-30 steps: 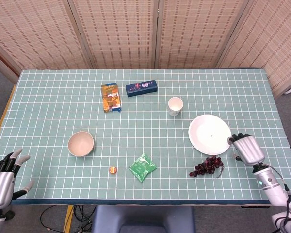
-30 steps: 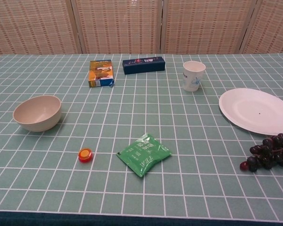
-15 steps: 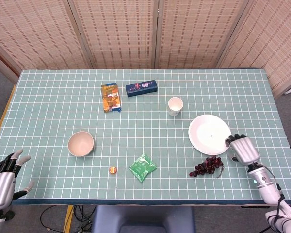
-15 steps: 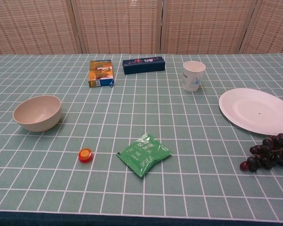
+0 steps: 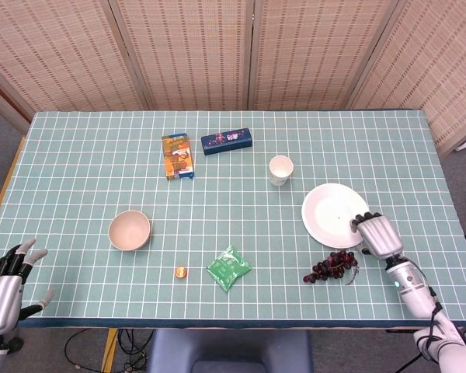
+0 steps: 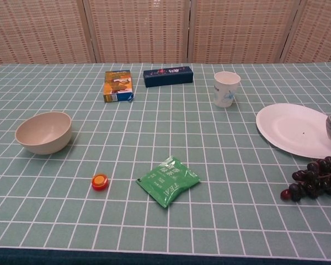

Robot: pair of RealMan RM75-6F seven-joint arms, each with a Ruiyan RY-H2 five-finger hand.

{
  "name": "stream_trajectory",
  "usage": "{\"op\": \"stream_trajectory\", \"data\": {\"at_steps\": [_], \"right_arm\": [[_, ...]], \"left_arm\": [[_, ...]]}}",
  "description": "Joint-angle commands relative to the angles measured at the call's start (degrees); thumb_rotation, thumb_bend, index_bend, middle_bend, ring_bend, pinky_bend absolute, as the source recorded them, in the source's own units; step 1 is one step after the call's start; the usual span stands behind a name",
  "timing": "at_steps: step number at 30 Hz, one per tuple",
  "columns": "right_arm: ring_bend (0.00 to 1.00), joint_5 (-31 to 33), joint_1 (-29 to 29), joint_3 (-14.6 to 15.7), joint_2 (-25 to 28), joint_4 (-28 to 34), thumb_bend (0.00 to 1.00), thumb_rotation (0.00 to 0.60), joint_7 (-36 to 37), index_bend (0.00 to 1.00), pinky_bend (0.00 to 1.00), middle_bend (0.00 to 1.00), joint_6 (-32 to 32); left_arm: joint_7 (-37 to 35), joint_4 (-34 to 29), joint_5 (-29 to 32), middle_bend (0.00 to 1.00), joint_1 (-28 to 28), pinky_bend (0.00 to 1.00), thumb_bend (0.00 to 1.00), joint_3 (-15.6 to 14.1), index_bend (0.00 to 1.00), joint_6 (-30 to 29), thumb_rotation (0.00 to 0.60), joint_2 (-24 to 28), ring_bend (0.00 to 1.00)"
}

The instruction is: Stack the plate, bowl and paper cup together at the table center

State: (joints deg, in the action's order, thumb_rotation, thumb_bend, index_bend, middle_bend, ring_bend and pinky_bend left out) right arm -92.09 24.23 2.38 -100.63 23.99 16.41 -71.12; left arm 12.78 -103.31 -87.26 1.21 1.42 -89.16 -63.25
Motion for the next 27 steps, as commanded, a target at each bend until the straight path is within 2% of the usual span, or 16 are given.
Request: {"op": "stream_trajectory", "data": {"at_steps": [1,6,12,18,27], "right_arm": [[0.41,-0.14,0.33,0.06,-0.21,-0.36,0.09,0.600,0.14,0.52,0.53,0.46,0.29],[0.41,-0.05,0.98,-0.12,-0.36,-0.74,0.23,0.600,0.09,0.53,0.53,0.46,1.06],[0.41,0.17,1.89,-0.59,-0.45,-0.87,0.35,0.600,0.13,0.53,0.53,0.48,1.36],[0.43,0.66,3.56,-1.99,0.01,-0.54,0.39,0.600,0.21,0.54,0.53,0.48,-0.03],[0.45,0.92,6.36,-4.27,2.36,1.65,0.43,0.600,-0.83,0.61,0.53,0.50,-4.49]], "left_arm": [[-0.05,0.12,-0.01,0.10,0.00,0.19,0.22,-0.02,0.22,0.03,0.600,-0.03,0.11],[-0.20,0.26,-0.03,0.10,-0.03,0.19,0.22,0.03,0.22,-0.08,0.600,-0.06,0.11],[-0.53,0.46,-0.07,0.10,-0.12,0.19,0.22,-0.04,0.22,-0.15,0.600,-0.05,0.11],[-0.83,0.52,-0.04,0.10,-0.19,0.19,0.22,-0.03,0.22,-0.22,0.600,0.07,0.11],[-1.80,0.49,-0.09,0.10,-0.15,0.19,0.22,-0.08,0.22,-0.03,0.600,0.41,0.11]]}}
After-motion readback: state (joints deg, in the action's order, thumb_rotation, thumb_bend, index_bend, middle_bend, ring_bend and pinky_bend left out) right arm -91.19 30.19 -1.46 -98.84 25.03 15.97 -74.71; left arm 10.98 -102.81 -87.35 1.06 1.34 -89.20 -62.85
